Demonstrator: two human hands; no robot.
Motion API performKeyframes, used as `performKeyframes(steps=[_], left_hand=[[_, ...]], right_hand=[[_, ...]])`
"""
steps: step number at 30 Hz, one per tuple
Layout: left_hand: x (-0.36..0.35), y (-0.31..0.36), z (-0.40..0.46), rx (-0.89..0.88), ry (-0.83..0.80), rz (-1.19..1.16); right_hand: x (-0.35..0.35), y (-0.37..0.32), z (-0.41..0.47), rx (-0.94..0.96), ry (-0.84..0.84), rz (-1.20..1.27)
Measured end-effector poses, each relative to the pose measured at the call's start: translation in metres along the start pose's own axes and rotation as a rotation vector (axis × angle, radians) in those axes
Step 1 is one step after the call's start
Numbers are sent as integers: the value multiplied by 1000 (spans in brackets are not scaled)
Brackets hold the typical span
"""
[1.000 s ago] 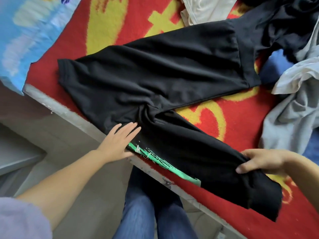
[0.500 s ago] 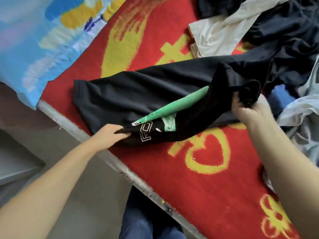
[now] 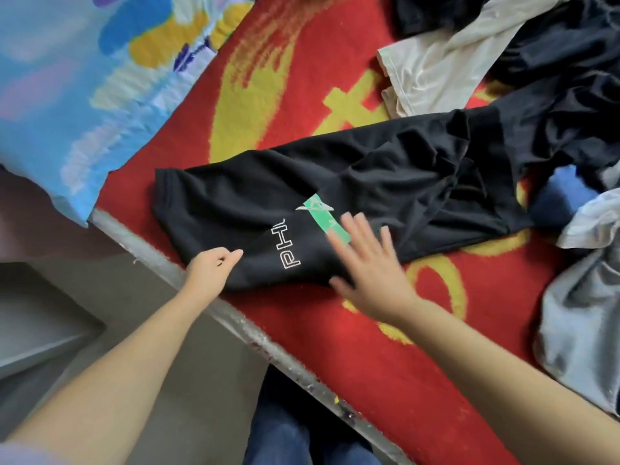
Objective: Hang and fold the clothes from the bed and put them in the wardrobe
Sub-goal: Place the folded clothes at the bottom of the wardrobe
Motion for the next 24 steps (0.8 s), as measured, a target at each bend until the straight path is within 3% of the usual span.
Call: performKeyframes(steps=[2, 6, 8, 10, 12, 14, 17, 20, 24], left_hand=[[9, 10, 1, -20, -1, 97], [18, 19, 11, 69, -289, 419], [24, 20, 19, 81, -378, 521], [36, 24, 35, -68, -275, 577], [53, 29, 59, -324, -96, 522], [71, 28, 92, -528, -59, 555], [91, 24, 140, -554, -244, 664], [102, 21, 171, -429, -482, 600], [119, 29, 182, -311, -821, 415]], right_hand=[[-19, -40, -6, 106, -151, -57], [-50, -65, 10, -101, -585, -107], [-57, -73, 22, -165, -650, -173], [-59, -88, 32, -241, -628, -179], [-65, -105, 40, -302, -566, -132], [-79, -127, 48, -342, -518, -103], [-105, -160, 60, -479, -466, -110], [-118, -172, 69, -619, -354, -72], [-111, -170, 62, -651, -251, 134]])
Point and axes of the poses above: each hand's wrist, its own z-axis towards the middle knuckle, its own x-axis out of the back of the hand, y = z × x, the point moved 1 cm from there along z, towards the middle knuckle, and after that the axes turned 5 degrees about -x, right-handed, at the moved point
